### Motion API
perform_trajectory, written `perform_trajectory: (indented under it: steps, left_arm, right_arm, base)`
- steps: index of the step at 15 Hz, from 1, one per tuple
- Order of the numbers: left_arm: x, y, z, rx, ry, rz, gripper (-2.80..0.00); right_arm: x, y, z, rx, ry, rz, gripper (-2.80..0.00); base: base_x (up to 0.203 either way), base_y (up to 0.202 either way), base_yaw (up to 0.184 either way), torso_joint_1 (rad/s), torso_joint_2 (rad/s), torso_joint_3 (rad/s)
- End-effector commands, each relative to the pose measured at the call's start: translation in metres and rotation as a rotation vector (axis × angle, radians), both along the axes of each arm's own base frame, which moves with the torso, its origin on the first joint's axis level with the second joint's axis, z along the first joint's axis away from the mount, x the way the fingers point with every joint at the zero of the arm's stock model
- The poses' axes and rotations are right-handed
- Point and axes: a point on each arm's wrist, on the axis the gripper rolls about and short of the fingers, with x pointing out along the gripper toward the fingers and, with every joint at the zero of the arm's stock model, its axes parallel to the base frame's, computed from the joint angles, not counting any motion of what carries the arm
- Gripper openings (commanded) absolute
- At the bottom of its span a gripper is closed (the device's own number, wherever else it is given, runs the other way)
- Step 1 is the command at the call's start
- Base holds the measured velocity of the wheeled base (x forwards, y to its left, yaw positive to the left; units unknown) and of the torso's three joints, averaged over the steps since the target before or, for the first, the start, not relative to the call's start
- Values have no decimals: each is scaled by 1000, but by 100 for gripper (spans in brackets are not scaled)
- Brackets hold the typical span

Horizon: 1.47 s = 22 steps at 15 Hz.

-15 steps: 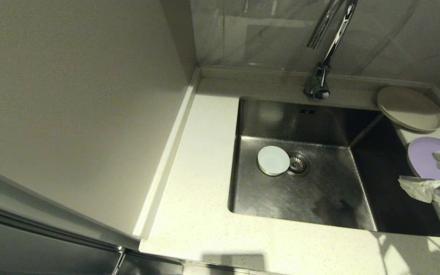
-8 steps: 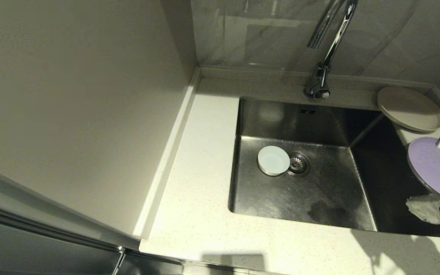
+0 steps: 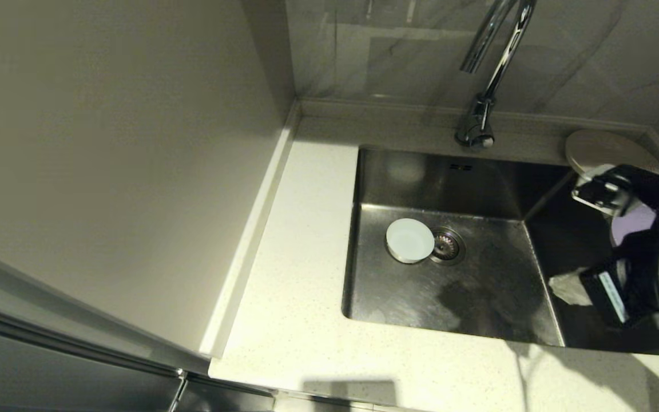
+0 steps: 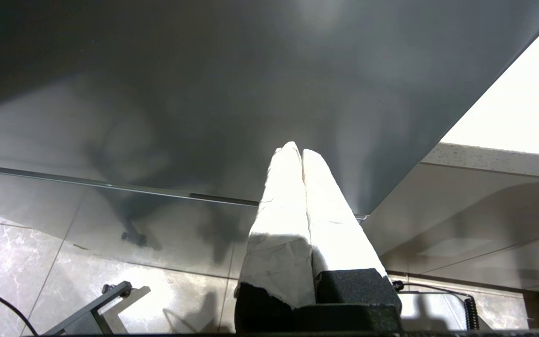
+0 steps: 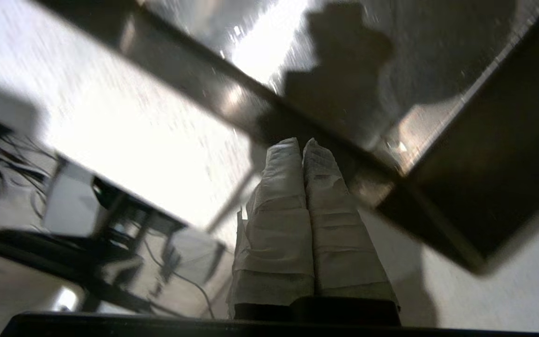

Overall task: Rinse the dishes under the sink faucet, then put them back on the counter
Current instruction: Put a bowl back to the table from the sink

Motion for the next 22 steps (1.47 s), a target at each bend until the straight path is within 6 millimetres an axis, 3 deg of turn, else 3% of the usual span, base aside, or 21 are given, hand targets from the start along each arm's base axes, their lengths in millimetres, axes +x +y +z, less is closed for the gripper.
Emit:
perform_trajectory:
  steps: [1, 9, 10, 11, 14, 17, 22]
  left_arm:
    - [0, 0, 0, 0, -4, 1, -280]
    - [0, 0, 0, -1, -4, 1, -280]
    - [0, 0, 0, -1, -4, 1, -280]
    - [0, 0, 0, 0, -4, 1, -280]
    - [0, 0, 0, -1, -4, 1, -280]
    - [0, 0, 0, -1, -4, 0, -280]
    - [0, 0, 0, -1, -4, 1, -280]
  right_arm:
    - [37, 18, -13, 18, 32, -4, -280]
    - [122, 70, -71, 14, -35, 85, -280]
    - [132, 76, -81, 11, -42, 88, -43]
    - [141, 80, -91, 0, -51, 96, 0]
    - [165, 88, -109, -12, -85, 101, 0]
    - [202, 87, -126, 6, -166, 51, 0]
    - [251, 43, -129, -134, -310, -103, 0]
  base:
    - [0, 0, 0, 0, 0, 0]
    - [0, 0, 0, 0, 0, 0]
    - [0, 0, 0, 0, 0, 0]
    - [0, 0, 0, 0, 0, 0]
    - [0, 0, 0, 0, 0, 0]
    - [0, 0, 0, 0, 0, 0]
    - [0, 0, 0, 0, 0, 0]
